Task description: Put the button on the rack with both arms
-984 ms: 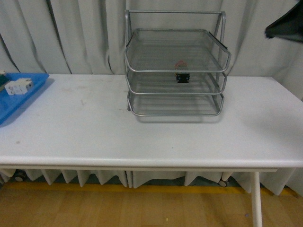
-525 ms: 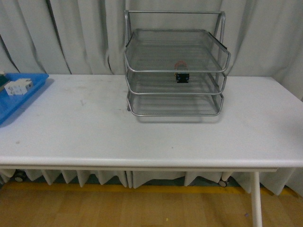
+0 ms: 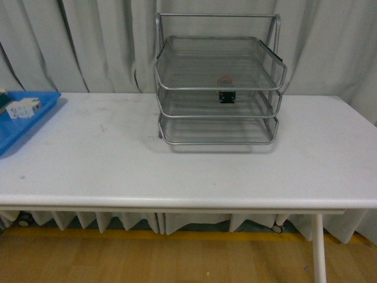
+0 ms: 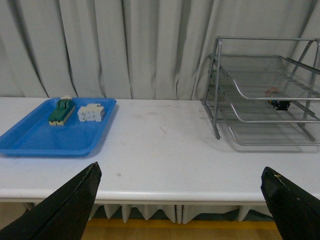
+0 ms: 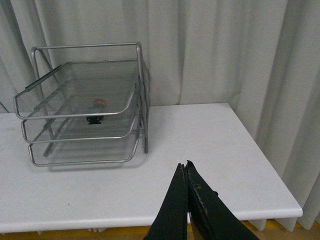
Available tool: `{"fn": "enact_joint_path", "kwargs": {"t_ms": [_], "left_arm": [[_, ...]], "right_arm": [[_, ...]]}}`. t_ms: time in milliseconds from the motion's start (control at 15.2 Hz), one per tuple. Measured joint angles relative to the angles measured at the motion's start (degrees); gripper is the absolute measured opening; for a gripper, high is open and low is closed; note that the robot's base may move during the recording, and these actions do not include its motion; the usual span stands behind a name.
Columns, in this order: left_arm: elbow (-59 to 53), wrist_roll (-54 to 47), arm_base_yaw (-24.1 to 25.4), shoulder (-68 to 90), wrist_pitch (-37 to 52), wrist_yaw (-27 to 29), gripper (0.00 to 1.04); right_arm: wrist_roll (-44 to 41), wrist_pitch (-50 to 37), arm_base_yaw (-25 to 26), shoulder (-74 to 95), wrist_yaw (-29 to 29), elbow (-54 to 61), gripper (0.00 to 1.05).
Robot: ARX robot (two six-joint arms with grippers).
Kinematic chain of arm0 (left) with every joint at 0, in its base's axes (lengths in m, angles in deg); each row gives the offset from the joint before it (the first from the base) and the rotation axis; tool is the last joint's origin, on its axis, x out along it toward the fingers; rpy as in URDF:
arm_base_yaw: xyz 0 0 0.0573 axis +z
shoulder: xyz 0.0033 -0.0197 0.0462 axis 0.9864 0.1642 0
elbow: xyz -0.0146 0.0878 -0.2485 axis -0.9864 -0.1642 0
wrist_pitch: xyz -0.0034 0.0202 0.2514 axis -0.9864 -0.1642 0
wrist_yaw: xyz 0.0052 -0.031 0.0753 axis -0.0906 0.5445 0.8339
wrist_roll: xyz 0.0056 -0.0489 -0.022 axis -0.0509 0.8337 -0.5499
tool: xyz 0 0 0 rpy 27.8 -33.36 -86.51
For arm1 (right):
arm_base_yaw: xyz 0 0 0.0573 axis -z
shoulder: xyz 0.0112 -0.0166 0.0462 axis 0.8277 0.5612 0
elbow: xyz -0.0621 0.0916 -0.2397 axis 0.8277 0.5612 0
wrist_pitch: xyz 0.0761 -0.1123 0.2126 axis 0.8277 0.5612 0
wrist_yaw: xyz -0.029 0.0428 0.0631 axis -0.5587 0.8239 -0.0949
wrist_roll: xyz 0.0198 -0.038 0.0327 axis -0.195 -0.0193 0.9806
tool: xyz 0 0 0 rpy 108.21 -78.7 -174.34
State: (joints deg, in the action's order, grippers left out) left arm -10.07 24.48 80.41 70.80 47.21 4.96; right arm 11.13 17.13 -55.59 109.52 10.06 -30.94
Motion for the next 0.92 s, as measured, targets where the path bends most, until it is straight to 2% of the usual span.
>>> {"fn": "enact_joint_path", "kwargs": {"t_ms": [919], "left_arm": [[0.0,0.0,0.0,0.0,0.0,0.02,0.98]], "right_arm": [[0.0,8.28,0.0,-14.64,0.0,6.43,0.02]]}}
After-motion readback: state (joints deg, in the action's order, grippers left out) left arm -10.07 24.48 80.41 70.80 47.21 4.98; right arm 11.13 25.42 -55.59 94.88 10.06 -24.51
